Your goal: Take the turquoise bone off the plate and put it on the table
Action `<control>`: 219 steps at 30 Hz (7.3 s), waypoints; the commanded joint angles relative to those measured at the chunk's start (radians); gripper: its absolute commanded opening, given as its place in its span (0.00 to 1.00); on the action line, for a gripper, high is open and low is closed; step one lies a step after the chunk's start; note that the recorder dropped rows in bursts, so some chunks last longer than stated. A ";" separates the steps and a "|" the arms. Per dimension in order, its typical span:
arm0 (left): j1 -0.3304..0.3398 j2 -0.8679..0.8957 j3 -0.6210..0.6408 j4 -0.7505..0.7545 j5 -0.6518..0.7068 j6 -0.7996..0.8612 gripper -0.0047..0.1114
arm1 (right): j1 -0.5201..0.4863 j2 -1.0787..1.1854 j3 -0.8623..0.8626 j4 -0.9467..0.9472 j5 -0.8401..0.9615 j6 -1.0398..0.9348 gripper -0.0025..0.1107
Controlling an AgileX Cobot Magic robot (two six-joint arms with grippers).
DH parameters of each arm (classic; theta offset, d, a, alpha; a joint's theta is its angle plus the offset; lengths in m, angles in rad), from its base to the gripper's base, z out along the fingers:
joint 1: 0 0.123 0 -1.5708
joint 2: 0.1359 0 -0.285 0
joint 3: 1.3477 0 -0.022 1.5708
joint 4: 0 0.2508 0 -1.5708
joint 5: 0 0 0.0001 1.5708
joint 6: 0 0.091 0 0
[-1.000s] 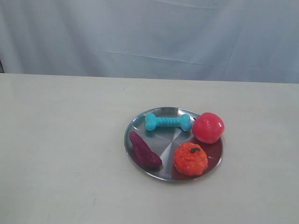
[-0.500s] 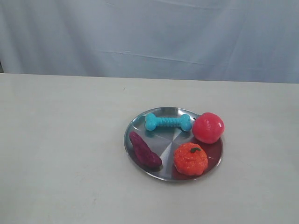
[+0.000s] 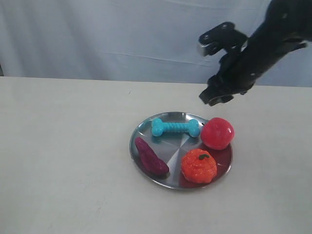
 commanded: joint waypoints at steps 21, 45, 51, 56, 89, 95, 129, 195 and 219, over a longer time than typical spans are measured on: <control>-0.005 -0.001 0.003 0.001 -0.001 -0.002 0.04 | 0.175 0.594 -0.666 -0.187 0.321 -0.099 0.45; -0.005 -0.001 0.003 0.001 -0.001 -0.002 0.04 | 0.167 0.712 -0.718 -0.229 0.268 -0.172 0.45; -0.005 -0.001 0.003 0.001 -0.001 -0.002 0.04 | 0.154 0.714 -0.718 -0.229 0.259 -0.172 0.45; -0.005 -0.001 0.003 0.001 -0.001 -0.002 0.04 | 0.152 0.721 -0.718 -0.227 0.261 -0.172 0.44; -0.005 -0.001 0.003 0.001 -0.001 0.000 0.04 | 0.022 0.340 -0.720 -0.213 0.314 0.350 0.02; -0.005 -0.001 0.003 0.001 -0.001 0.000 0.04 | -0.164 0.279 -0.718 -0.126 0.412 0.386 0.02; -0.005 -0.001 0.003 0.001 -0.001 -0.002 0.04 | -0.274 0.339 -0.054 -0.029 0.106 0.387 0.03; -0.005 -0.001 0.003 0.001 -0.001 -0.002 0.04 | -0.101 -1.762 0.966 0.134 -0.378 0.364 0.02; -0.005 -0.001 0.003 0.001 -0.001 -0.002 0.04 | -0.101 -1.784 0.968 0.144 -0.302 0.370 0.02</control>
